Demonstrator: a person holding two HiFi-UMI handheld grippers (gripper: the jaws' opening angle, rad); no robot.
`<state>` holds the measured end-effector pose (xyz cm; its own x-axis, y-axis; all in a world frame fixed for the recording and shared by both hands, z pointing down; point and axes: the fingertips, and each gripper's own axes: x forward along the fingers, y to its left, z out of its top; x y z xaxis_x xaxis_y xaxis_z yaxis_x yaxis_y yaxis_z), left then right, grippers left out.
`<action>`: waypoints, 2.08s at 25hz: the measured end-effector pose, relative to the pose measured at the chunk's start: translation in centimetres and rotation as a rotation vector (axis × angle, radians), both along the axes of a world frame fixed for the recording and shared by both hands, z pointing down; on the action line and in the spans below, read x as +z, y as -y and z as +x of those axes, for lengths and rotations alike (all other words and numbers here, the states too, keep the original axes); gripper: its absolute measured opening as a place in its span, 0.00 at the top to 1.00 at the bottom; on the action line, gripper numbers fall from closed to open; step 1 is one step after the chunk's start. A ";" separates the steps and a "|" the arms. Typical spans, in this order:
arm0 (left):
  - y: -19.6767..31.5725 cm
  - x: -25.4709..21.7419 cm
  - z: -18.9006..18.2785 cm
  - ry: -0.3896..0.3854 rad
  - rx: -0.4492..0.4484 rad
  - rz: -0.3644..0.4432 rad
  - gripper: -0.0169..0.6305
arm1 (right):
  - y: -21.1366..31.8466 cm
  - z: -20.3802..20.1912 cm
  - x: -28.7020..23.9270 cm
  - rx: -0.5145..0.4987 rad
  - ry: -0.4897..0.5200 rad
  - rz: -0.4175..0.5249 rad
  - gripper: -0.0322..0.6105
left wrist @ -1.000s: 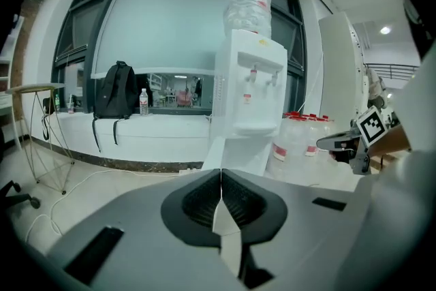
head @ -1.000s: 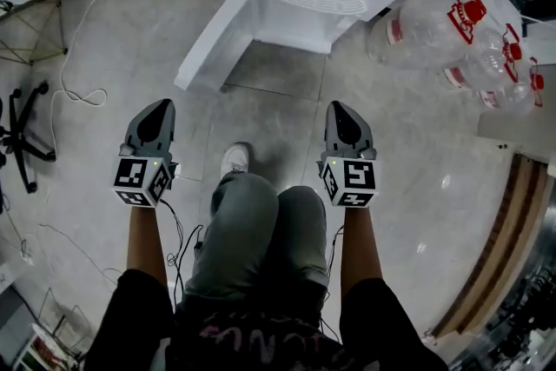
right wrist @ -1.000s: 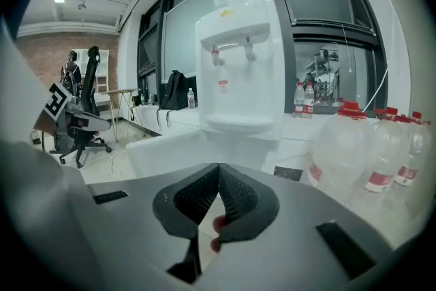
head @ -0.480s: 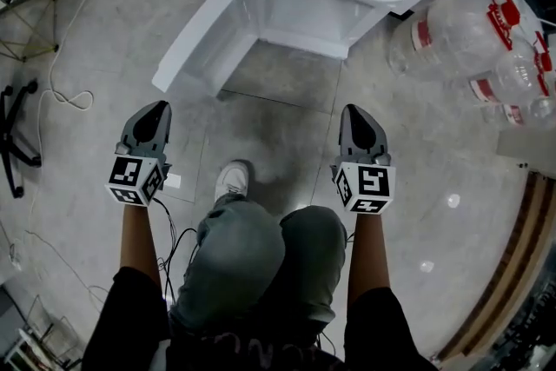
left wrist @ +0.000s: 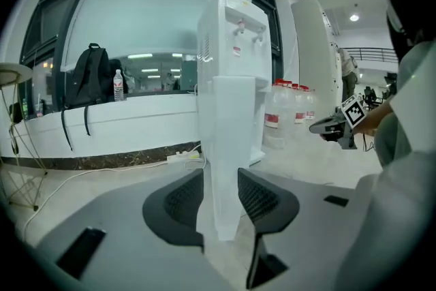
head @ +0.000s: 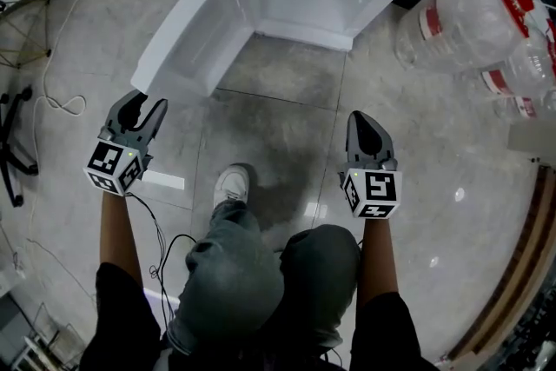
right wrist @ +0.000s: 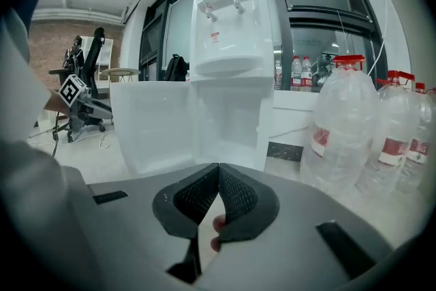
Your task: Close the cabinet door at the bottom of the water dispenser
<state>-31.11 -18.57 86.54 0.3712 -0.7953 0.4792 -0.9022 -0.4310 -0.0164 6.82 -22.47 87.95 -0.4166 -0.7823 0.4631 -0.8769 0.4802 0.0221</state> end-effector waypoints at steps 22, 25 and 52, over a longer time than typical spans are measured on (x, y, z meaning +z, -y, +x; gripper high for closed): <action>-1.1 -0.5 17.4 -0.102 0.359 0.066 0.79 | -4.0 7.1 0.6 0.137 -0.016 0.009 0.93; -0.2 -0.6 21.2 -0.128 0.429 0.075 0.79 | -4.3 8.1 0.1 0.164 -0.017 0.025 0.93; 18.1 2.8 36.2 -0.214 0.539 0.105 0.81 | -5.3 18.6 3.9 0.401 -0.091 -0.054 0.93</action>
<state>5.11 -36.65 89.34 0.8162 -0.5067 0.2776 -0.5442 -0.8356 0.0747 25.45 -17.14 91.87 -0.0396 -0.8478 0.5289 -0.9903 0.1039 0.0925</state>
